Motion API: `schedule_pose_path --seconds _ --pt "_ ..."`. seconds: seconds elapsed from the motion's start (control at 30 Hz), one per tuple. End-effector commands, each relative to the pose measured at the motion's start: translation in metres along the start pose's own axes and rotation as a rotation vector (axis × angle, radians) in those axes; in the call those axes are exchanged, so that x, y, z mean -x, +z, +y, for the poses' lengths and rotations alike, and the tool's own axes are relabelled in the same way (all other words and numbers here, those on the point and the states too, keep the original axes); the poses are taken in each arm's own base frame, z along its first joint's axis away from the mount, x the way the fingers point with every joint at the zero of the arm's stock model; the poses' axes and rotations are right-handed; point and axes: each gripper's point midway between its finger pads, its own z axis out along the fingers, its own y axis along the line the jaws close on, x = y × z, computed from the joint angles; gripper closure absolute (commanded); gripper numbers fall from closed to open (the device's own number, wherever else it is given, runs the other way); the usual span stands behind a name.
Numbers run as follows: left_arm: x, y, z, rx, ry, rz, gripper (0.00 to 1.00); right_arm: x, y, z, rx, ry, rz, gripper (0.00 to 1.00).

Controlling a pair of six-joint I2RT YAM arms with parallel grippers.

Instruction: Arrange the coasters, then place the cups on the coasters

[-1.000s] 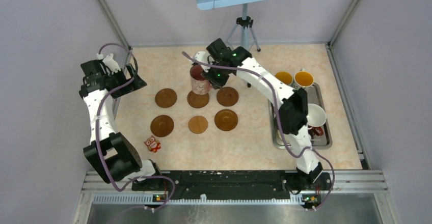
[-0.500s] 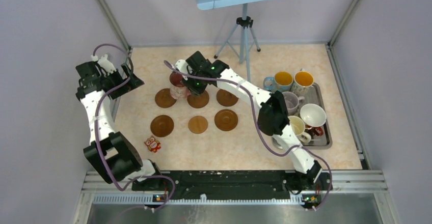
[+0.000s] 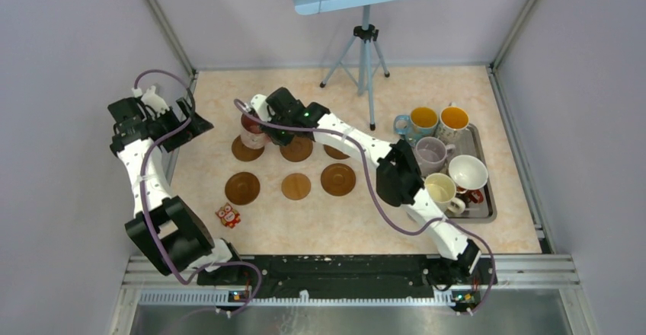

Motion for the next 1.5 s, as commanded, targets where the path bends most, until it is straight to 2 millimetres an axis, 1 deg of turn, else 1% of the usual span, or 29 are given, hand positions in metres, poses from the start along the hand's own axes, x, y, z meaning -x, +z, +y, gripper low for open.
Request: schedule_pose_path --seconds 0.0,0.13,0.23,0.43,0.57,0.97,1.2,1.47 --pt "0.011 -0.011 -0.013 -0.043 0.033 -0.057 0.01 0.068 -0.009 -0.002 -0.041 -0.010 -0.227 1.00" --pt "0.012 -0.014 -0.012 -0.039 0.040 -0.068 0.01 0.071 -0.003 0.004 -0.025 -0.020 -0.244 0.98" --pt "0.013 -0.015 -0.012 -0.046 0.036 -0.071 0.01 0.069 0.002 0.008 -0.022 -0.026 -0.242 0.97" --pt "0.012 -0.016 -0.013 -0.055 0.034 -0.072 0.01 0.067 0.010 0.009 -0.023 -0.028 -0.246 0.96" --pt "0.012 -0.017 -0.013 -0.055 0.038 -0.075 0.01 0.063 0.015 0.011 -0.016 -0.031 -0.240 0.93" --pt "0.010 -0.017 -0.015 -0.076 0.029 -0.066 0.01 0.054 0.028 0.015 -0.005 -0.032 -0.229 0.92" --pt "0.010 -0.017 -0.015 -0.079 0.027 -0.066 0.01 0.051 0.031 0.017 0.003 -0.029 -0.221 0.88" --pt "0.010 -0.018 -0.015 -0.080 0.029 -0.068 0.01 0.052 0.031 0.020 0.005 -0.036 -0.227 0.81"
